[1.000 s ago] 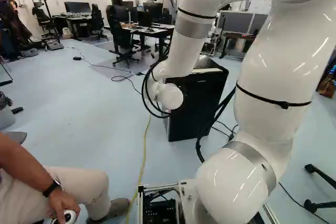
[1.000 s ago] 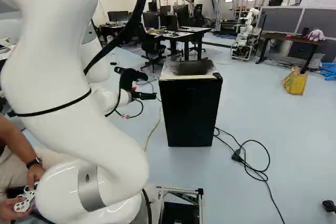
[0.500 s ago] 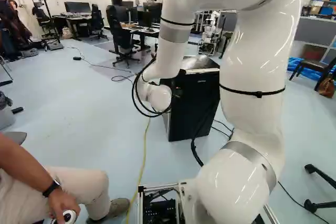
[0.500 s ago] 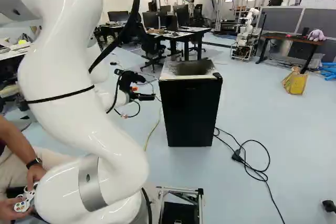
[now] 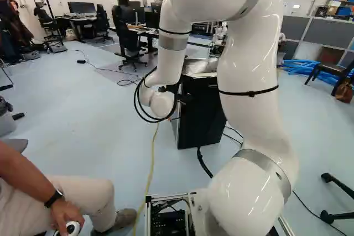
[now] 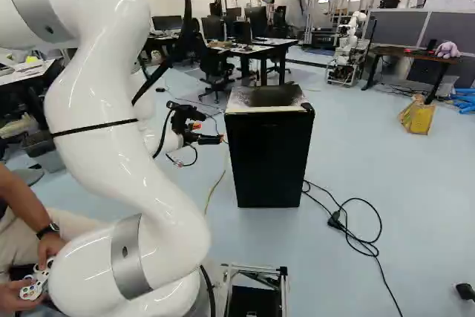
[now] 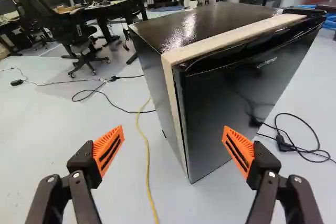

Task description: Grab a drink from the fridge

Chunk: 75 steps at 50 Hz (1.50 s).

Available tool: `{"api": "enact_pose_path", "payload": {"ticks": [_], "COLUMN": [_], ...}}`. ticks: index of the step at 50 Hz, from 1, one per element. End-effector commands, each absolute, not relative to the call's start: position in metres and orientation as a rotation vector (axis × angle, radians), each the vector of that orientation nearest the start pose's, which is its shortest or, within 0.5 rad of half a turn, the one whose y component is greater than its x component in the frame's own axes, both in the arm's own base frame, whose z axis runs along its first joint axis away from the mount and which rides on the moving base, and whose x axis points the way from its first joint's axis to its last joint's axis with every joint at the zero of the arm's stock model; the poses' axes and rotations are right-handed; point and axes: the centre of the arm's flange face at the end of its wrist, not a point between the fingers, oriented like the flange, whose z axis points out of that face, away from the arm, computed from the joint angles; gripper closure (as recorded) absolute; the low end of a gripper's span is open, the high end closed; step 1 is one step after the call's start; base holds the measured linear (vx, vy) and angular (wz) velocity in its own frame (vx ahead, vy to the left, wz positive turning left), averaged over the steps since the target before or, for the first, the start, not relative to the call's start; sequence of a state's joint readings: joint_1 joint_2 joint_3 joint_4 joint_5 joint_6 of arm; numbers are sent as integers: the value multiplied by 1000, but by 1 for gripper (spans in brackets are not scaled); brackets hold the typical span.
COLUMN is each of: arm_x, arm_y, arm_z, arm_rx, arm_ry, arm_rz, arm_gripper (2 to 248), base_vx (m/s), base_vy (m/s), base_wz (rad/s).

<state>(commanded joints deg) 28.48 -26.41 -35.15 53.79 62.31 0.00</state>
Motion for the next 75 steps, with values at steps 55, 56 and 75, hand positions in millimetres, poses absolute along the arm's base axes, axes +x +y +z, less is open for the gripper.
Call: {"api": "enact_pose_path", "payload": {"ticks": [55,56,75], "arm_x": [463,464,482], "arm_y": [160,160,162], "arm_z": [266,266,264], "arm_rx": [-2539,-2538,-2511], "arm_ry": [1025,1027,1054], "arm_rz": [-2026,-2026,-2037], "arm_gripper": [3,3,3], "base_vx": [0,0,0], "base_vy": [0,0,0], "base_wz": [0,0,0]}}
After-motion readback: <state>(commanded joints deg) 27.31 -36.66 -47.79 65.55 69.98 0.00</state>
